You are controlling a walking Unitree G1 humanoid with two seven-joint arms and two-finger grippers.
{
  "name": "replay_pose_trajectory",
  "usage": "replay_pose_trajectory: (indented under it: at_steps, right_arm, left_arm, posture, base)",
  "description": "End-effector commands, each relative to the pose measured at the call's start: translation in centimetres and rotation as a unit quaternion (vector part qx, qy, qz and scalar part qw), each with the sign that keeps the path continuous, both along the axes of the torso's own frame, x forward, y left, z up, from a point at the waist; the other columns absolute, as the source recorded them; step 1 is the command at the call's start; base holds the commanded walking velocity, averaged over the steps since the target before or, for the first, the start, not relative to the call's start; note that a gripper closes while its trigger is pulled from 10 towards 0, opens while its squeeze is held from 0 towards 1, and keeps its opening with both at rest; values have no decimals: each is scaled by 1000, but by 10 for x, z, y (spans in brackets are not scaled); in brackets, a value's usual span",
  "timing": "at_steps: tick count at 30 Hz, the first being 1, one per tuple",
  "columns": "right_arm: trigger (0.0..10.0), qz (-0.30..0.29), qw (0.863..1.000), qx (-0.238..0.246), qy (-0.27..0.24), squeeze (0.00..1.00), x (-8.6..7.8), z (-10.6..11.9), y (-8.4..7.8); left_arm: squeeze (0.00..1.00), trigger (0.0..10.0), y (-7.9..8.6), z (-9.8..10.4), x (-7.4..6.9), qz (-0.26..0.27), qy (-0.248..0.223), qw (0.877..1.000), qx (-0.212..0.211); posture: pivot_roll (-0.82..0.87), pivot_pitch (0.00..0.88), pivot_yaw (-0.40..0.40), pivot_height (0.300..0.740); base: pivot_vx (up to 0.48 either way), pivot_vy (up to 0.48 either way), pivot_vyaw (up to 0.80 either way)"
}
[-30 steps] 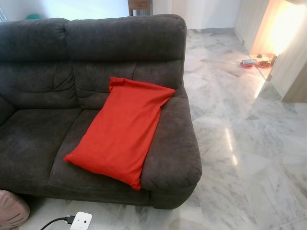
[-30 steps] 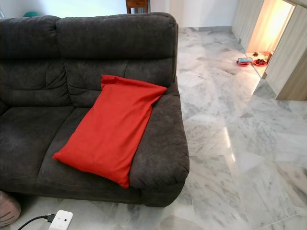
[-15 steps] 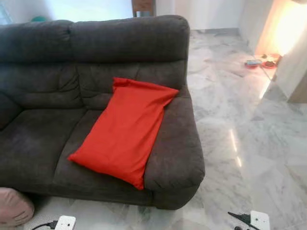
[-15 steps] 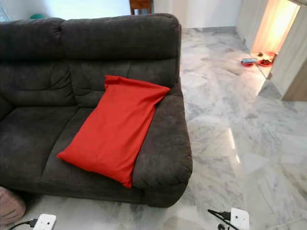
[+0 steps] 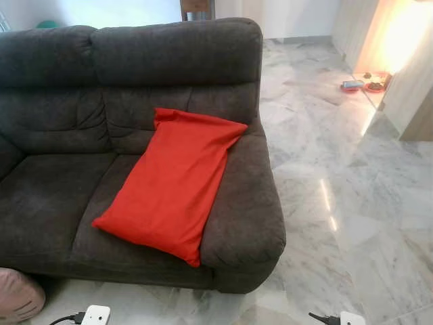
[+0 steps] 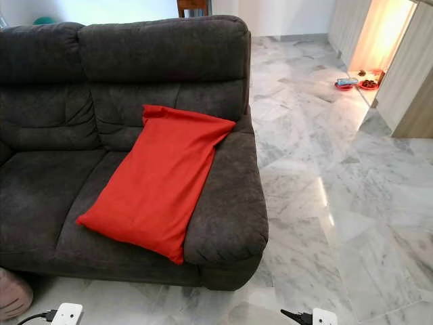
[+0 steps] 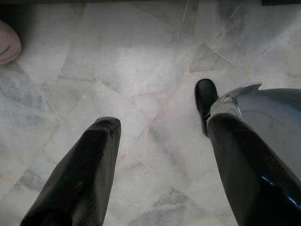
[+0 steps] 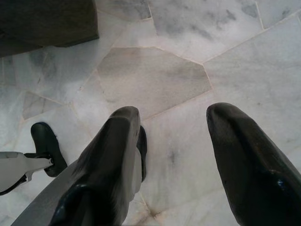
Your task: Move the pillow to the sofa from floor
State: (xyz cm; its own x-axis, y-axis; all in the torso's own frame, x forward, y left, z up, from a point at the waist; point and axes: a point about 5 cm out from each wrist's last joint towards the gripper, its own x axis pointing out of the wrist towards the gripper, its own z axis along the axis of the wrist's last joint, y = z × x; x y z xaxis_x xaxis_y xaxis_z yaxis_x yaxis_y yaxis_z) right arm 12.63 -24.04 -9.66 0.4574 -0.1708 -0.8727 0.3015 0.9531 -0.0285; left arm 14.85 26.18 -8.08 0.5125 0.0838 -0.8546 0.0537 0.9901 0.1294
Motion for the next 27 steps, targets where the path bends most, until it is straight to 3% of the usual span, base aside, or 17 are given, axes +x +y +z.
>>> replay_pose_trajectory:
  at_steps: [1,5,27]
  right_arm:
    - [10000,2,1000,2,-3,0,2,-1,5]
    - [10000,0,1000,3,-3,0,2,-1,6]
    - [10000,6,1000,4,1,0,1,-2,7]
  left_arm:
    - [0,10000,4,0,-1,6,4,1000,3]
    - [0,10000,4,0,-2,10,4,1000,1]
    - [0,10000,6,1,-3,3,9,1000,9]
  posture:
    - [-52,0,43,740]
    - [-51,0,42,740]
    - [-52,0,51,740]
  base:
    - [0,0,0]
    - [0,0,0]
    - [0,396,0]
